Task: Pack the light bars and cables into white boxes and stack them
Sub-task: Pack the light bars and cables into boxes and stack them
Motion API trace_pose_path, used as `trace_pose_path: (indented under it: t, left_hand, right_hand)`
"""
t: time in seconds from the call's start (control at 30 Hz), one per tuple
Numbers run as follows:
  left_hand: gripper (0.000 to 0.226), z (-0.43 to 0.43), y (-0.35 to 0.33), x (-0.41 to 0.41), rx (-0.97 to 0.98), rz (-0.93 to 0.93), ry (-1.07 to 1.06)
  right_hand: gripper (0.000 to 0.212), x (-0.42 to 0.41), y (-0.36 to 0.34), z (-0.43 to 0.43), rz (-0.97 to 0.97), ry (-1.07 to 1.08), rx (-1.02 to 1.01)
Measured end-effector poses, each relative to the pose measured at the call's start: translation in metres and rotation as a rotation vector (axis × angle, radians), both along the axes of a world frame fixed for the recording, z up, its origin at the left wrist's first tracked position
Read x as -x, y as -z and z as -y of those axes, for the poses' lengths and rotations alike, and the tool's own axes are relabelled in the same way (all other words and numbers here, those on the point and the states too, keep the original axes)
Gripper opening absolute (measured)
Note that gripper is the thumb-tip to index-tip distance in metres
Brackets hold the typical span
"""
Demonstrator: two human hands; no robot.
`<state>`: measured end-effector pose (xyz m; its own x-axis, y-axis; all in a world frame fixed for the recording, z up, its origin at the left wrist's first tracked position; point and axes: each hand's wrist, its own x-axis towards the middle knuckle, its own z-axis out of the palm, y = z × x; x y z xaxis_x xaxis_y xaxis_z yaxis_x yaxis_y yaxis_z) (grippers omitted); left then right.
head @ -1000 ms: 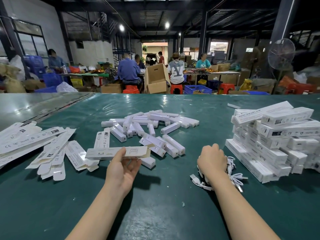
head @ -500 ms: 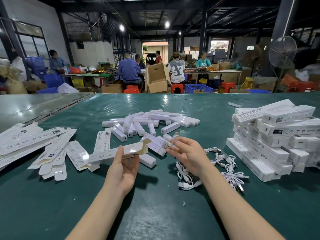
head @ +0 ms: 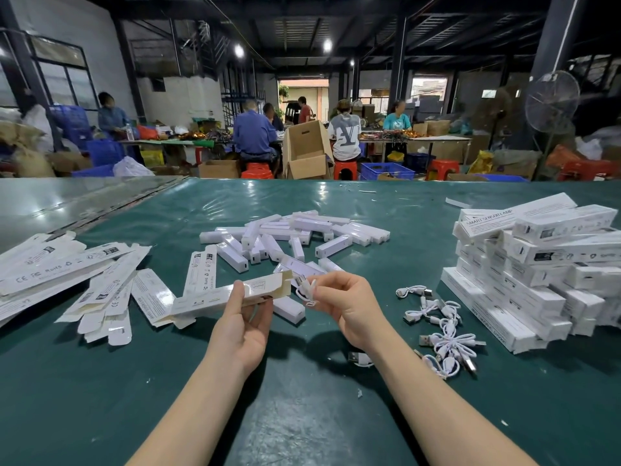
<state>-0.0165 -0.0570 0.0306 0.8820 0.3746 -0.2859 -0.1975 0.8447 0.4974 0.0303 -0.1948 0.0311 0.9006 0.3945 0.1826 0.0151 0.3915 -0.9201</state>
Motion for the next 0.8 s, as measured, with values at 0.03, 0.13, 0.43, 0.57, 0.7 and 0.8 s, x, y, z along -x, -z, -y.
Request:
trace_pose_path:
  t: [0.03, 0.13, 0.43, 0.57, 0.7, 0.8]
  left_hand:
    - [0.014, 0.000, 0.000, 0.000, 0.001, 0.000, -0.002]
    - [0.013, 0.000, 0.000, 0.000, 0.005, 0.001, 0.001]
    - [0.009, 0.001, 0.006, 0.000, -0.127, -0.023, 0.066]
    - [0.003, 0.006, 0.015, -0.002, -0.323, 0.025, 0.084]
    - [0.003, 0.009, 0.017, -0.003, -0.396, 0.084, 0.067]
    - [0.005, 0.006, 0.018, -0.004, -0.329, 0.102, 0.046]
  right_hand:
    - [0.045, 0.000, 0.001, 0.000, -0.001, -0.005, 0.008]
    - [0.032, 0.000, 0.002, -0.001, 0.037, -0.005, 0.064]
    - [0.018, 0.001, 0.005, -0.005, 0.170, 0.153, 0.221]
    - [0.011, 0.002, 0.005, -0.006, 0.259, 0.332, 0.368]
    - [0.025, 0.003, 0.005, -0.004, 0.315, 0.391, 0.403]
    - [0.029, 0.003, 0.003, -0.003, 0.276, 0.260, 0.322]
